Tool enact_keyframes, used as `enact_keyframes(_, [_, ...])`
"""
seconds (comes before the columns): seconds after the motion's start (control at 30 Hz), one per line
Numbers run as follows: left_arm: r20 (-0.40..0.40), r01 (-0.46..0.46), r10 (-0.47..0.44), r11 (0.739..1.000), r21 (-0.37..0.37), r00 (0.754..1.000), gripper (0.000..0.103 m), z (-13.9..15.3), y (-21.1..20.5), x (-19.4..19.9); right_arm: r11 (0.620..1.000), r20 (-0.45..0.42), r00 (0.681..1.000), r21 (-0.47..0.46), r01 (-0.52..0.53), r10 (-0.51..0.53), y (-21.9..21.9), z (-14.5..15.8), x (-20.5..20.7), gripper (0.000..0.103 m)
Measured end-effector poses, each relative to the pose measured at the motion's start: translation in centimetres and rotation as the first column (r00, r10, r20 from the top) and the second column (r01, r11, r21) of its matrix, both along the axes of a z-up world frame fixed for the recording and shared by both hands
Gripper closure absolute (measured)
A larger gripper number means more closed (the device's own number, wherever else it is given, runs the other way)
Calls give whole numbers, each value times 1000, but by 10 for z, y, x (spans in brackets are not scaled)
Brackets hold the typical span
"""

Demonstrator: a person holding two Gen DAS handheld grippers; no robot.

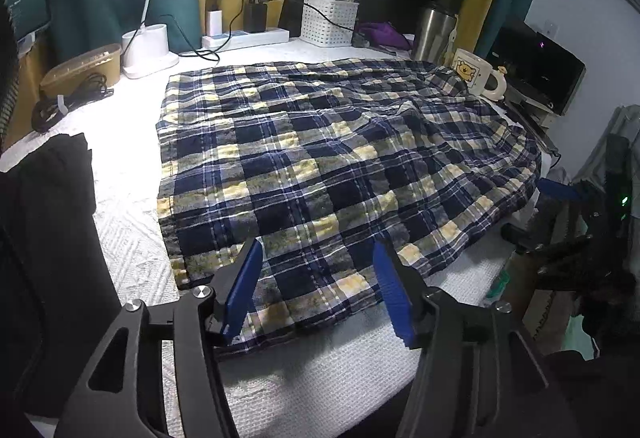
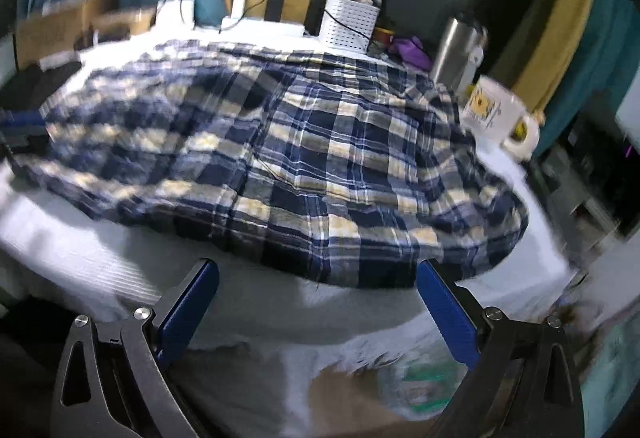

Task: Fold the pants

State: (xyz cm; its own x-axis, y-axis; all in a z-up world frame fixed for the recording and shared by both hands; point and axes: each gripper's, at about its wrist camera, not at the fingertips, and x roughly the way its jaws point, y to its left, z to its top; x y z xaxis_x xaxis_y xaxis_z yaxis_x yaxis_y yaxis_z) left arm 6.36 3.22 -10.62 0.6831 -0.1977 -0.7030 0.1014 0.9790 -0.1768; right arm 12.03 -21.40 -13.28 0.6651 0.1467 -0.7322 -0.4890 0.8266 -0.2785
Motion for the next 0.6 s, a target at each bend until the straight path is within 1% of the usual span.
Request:
enact_keyframes(0.1, [-5, 7, -7, 1000, -5, 1000, 45, -3, -1, 3, 999, 38, 999, -41, -4, 6, 4, 2, 6, 3])
enact_keyframes(0.13, [-7, 14, -14, 1000, -4, 1000, 45, -3, -2, 4, 999, 49, 999, -42, -6, 8, 4, 5, 9, 3])
enact_keyframes(0.2, [-9, 28, -28, 1000, -7, 1000, 43, -3, -7, 6, 1000, 47, 999, -20, -10, 10, 4, 11, 16, 3])
enact_keyframes(0.27, [-3, 50, -50, 999, -17, 999, 35, -2, -11, 8, 1000, 42, 999, 5, -15, 15, 4, 20, 24, 3])
enact_keyframes(0.4, [14, 96, -96, 995, -31, 995, 29, 2, -24, 11, 998, 20, 999, 53, -28, 27, 6, 31, 39, 3])
enact_keyframes(0.5, [21, 140, -139, 990, -17, 990, 26, 4, -37, 14, 997, 9, 1000, 69, -30, 30, 8, 34, 50, 3])
enact_keyframes(0.57, [29, 164, -165, 986, 8, 986, 21, 4, -45, 14, 997, 5, 999, 76, -33, 32, 10, 35, 57, 3])
enact_keyframes(0.6, [29, 170, -171, 985, 24, 985, 21, 4, -48, 14, 996, 2, 999, 78, -35, 35, 11, 34, 61, 3])
